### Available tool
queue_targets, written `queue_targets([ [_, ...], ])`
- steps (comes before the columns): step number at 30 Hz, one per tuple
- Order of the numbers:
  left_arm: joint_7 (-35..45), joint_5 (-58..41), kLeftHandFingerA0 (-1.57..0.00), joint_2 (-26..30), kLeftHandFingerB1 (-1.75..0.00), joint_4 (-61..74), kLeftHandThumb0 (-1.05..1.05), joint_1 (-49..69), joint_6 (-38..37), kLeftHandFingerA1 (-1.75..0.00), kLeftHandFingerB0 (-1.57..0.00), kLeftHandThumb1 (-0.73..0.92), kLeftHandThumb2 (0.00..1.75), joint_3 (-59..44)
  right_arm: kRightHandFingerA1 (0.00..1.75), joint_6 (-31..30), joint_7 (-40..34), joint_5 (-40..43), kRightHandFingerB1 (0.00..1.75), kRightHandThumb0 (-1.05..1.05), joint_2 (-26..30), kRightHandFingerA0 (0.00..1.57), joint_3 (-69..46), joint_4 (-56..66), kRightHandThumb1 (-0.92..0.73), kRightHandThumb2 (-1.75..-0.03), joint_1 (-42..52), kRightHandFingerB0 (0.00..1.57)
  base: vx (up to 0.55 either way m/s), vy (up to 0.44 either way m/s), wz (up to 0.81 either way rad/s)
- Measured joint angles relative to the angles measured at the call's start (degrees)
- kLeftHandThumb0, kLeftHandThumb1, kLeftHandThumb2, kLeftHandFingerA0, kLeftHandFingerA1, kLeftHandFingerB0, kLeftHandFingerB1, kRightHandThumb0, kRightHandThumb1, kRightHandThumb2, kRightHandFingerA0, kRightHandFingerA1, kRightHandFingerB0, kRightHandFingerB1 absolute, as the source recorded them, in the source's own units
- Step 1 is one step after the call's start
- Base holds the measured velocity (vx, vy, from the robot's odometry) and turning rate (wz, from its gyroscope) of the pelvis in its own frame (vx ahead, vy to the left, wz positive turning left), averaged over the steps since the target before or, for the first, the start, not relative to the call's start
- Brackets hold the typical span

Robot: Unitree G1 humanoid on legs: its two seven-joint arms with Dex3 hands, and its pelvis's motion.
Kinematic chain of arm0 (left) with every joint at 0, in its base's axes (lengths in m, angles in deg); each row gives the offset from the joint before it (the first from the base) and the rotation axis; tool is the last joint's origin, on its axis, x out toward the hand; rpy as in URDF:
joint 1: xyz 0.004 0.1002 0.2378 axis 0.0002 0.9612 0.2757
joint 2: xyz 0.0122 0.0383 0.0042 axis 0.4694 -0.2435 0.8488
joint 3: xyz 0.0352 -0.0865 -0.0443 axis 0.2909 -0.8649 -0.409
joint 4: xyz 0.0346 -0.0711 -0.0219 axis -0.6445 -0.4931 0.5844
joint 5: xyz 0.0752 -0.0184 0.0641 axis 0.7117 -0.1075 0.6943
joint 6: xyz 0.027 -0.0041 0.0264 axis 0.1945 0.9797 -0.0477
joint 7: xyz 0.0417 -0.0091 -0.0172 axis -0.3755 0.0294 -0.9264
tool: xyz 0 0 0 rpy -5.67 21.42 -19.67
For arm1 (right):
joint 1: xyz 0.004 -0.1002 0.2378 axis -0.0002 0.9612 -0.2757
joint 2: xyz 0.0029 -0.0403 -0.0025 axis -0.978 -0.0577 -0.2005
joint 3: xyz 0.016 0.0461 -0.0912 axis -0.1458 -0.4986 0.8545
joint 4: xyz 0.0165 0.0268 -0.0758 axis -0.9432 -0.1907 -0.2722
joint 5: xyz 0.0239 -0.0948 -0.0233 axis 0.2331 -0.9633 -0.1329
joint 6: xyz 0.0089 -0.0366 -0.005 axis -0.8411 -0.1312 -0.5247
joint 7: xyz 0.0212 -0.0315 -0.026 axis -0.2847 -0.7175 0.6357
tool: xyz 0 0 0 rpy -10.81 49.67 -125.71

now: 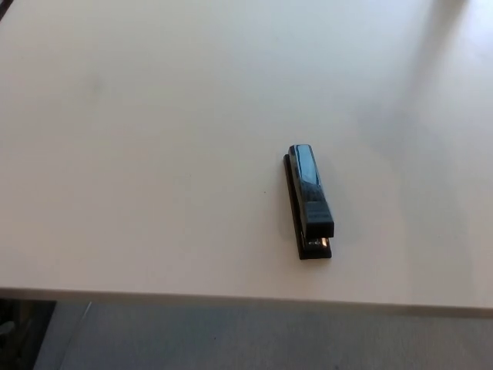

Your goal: The robot uses its right hand to press on the stapler that is in the middle of the desk

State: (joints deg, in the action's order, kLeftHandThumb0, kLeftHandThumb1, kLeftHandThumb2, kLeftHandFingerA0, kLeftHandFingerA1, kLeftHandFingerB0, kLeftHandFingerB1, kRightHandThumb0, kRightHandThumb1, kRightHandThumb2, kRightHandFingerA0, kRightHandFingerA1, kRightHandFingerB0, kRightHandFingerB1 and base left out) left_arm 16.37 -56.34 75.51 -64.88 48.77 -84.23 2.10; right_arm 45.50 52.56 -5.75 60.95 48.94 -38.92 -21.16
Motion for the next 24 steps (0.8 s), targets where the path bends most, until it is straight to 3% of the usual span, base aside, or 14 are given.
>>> queue_targets([
  [5, -0.2, 0.0, -0.02, 0.2, -0.21, -0.5, -0.5, -0.3, 0.1, -0.22, -0.03, 0.92, 0.83, 0.0, 1.24, -2.3, 0.4, 1.6, 1.12, -0.3, 6.2, 1.39, -9.9, -3.7, -0.46, -1.09, 8.7, 1.06, 0.0, 0.0, 0.0],
  [9, -0.3, 0.0, -0.01, 0.5, -0.22, -0.9, -0.5, -0.4, 0.4, -0.23, -0.03, 0.92, 0.83, -0.1, 1.25, -2.7, 0.8, 2.6, 1.12, -0.29, 9.0, 1.42, -16.1, -10.6, -0.47, -1.08, 16.4, 1.0, 0.0, 0.0, 0.0],
  [10, -0.3, 0.0, 0.0, 0.7, -0.23, -1.0, -0.51, -0.4, 0.5, -0.24, -0.02, 0.92, 0.83, -0.1, 1.19, -2.7, 0.9, 3.0, 1.32, -0.34, 9.0, 1.45, -17.3, -12.6, -0.56, -0.94, 17.9, 0.89, 0.0, 0.0, 0.0],
  [12, -0.3, 0.0, -0.02, 0.9, -0.21, -1.1, -0.5, -0.4, 0.6, -0.22, -0.04, 0.92, 0.82, -0.1, 1.2, -2.7, 1.0, 3.5, 1.31, -0.28, 9.0, 1.44, -18.7, -15.9, -0.5, -1.02, 20.1, 0.91, 0.0, 0.0, 0.0],
  [13, -0.3, 0.0, -0.01, 1.0, -0.22, -1.3, -0.49, -0.5, 0.6, -0.24, -0.01, 0.92, 0.8, -0.1, 1.27, -2.7, 1.1, 3.9, 1.13, -0.2, 8.8, 1.4, -19.6, -18.2, -0.46, -1.12, 21.4, 1.04, 0.0, 0.0, 0.0],
  [17, -0.4, 0.0, -0.02, 1.1, -0.2, -1.6, -0.51, -0.6, 0.6, -0.21, -0.03, 0.92, 0.81, -0.1, 1.18, -2.4, 1.0, 4.9, 1.15, -0.19, 6.8, 1.39, -20.8, -25.9, -0.42, -1.2, 24.9, 0.94, 0.0, 0.0, 0.0],
  [18, -0.5, 0.0, -0.03, 1.1, -0.2, -1.6, -0.51, -0.6, 0.7, -0.2, -0.03, 0.92, 0.81, -0.1, 1.17, -2.3, 1.0, 5.1, 1.15, -0.16, 6.0, 1.39, -20.8, -28.1, -0.41, -1.21, 25.7, 0.98, 0.0, 0.0, 0.0],
  [19, -0.5, 0.0, -0.03, 1.1, -0.2, -1.6, -0.51, -0.6, 0.7, -0.2, -0.02, 0.92, 0.81, -0.1, 1.17, -2.3, 1.1, 5.3, 1.04, -0.2, 5.4, 1.36, -20.9, -29.8, -0.47, -1.13, 26.3, 0.94, 0.0, 0.0, 0.0],
  [21, -0.5, 0.0, -0.02, 1.2, -0.22, -1.6, -0.51, -0.6, 0.7, -0.23, -0.03, 0.92, 0.81, -0.1, 1.04, -2.2, 1.1, 5.8, 0.8, -0.17, 3.7, 1.32, -20.8, -34.5, -0.42, -1.17, 27.1, 0.84, 0.0, 0.0, 0.0],
  [22, -0.5, 0.0, -0.02, 1.2, -0.22, -1.6, -0.51, -0.6, 0.7, -0.23, -0.03, 0.92, 0.81, -0.1, 1.04, -2.2, 1.0, 5.9, 0.8, -0.17, 3.0, 1.32, -20.6, -36.7, -0.42, -1.17, 27.3, 0.84, 0.0, 0.0, 0.0],
  [23, -0.6, 0.0, -0.02, 1.2, -0.2, -1.6, -0.5, -0.6, 0.6, -0.2, -0.03, 0.92, 0.82, -0.1, 0.91, -2.1, 1.0, 5.9, 0.66, -0.15, 2.4, 1.33, -20.3, -38.6, -0.44, -1.14, 27.5, 0.79, 0.0, 0.0, 0.0],
  [24, -0.6, 0.0, -0.01, 1.3, -0.2, -1.6, -0.5, -0.6, 0.6, -0.19, -0.03, 0.92, 0.82, -0.1, 0.78, -2.1, 1.0, 5.9, 0.59, -0.23, 1.9, 1.3, -19.7, -40.7, -0.51, -0.96, 27.7, 0.65, 0.0, 0.0, 0.0],
])
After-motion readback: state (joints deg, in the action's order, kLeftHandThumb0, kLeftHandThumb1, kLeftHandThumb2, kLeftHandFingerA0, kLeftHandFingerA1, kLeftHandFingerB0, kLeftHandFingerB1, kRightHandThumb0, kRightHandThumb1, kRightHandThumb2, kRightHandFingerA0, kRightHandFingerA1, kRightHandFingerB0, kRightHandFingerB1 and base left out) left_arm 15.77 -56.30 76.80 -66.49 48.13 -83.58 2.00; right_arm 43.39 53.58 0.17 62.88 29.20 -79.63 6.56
